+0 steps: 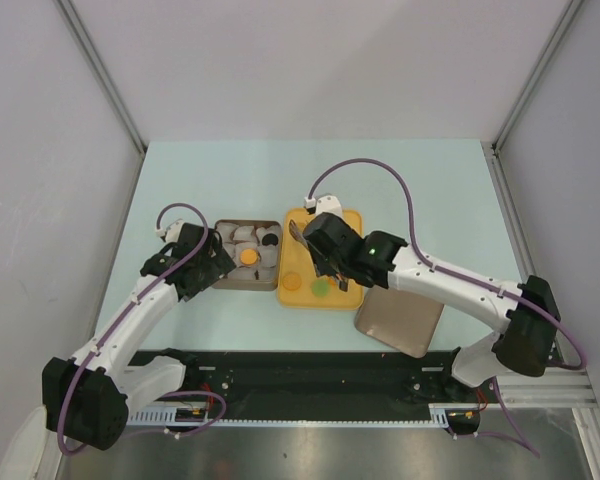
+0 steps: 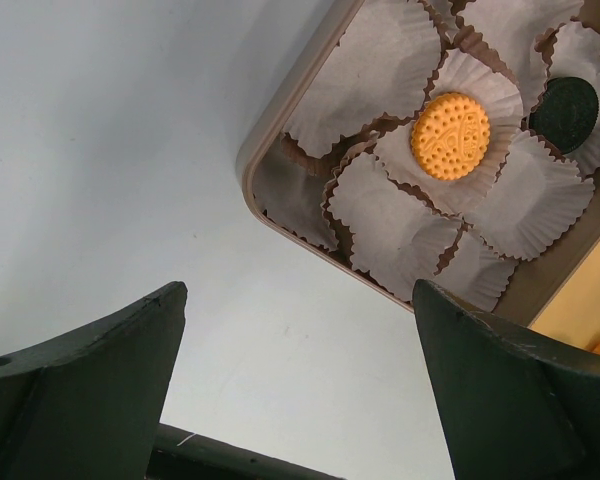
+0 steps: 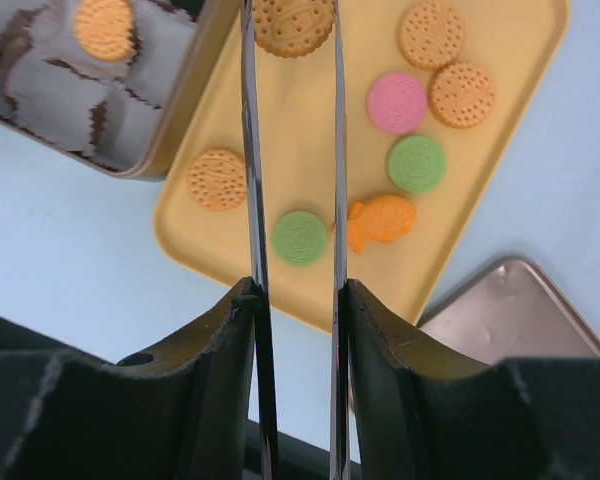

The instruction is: Pack the cookies

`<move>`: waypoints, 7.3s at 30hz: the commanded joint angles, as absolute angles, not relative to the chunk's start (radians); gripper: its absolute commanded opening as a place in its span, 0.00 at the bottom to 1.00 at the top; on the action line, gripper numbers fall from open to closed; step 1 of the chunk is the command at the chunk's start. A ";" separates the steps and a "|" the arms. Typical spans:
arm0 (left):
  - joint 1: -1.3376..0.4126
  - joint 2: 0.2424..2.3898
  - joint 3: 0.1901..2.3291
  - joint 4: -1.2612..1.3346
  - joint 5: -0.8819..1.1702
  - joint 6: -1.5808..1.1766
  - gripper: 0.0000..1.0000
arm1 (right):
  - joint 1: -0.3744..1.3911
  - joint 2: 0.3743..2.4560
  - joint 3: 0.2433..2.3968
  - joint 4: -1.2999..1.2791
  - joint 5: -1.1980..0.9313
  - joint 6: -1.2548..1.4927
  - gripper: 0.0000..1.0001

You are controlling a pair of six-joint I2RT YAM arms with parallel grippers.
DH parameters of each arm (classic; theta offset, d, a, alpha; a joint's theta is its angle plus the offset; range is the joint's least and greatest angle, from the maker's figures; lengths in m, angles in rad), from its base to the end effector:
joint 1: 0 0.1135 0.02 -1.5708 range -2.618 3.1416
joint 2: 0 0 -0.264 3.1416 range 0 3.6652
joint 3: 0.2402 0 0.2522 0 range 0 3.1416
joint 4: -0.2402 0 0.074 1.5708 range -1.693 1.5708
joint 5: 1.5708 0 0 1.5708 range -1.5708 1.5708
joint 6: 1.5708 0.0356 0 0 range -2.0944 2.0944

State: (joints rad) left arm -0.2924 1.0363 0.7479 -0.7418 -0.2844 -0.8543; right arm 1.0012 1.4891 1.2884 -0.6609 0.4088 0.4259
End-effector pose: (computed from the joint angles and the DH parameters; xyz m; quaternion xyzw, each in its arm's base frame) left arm 0.1878 -0.0461 0.2358 -0.3009 0.9061 -0.0286 0.2961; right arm 0.1845 0.2618 0.3056 -0.1929 0.9005 0.0786 0.3816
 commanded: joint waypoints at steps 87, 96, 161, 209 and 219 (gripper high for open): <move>-0.295 1.032 0.744 -0.719 -0.288 -0.842 1.00 | 0.901 1.388 1.287 -0.672 0.450 0.422 0.51; -0.295 1.037 0.744 -0.718 -0.285 -0.841 1.00 | 0.808 1.430 1.186 -0.634 0.397 0.426 0.51; -0.157 0.953 0.789 -0.911 -0.425 -1.015 1.00 | 1.019 1.626 1.555 -0.620 0.319 0.325 0.27; -0.117 0.899 0.761 -0.969 -0.517 -1.062 0.99 | 1.081 2.023 1.850 -0.587 0.092 0.267 0.31; -0.117 0.900 0.758 -0.959 -0.511 -1.052 0.99 | 1.080 2.026 1.856 -0.586 0.103 0.270 0.51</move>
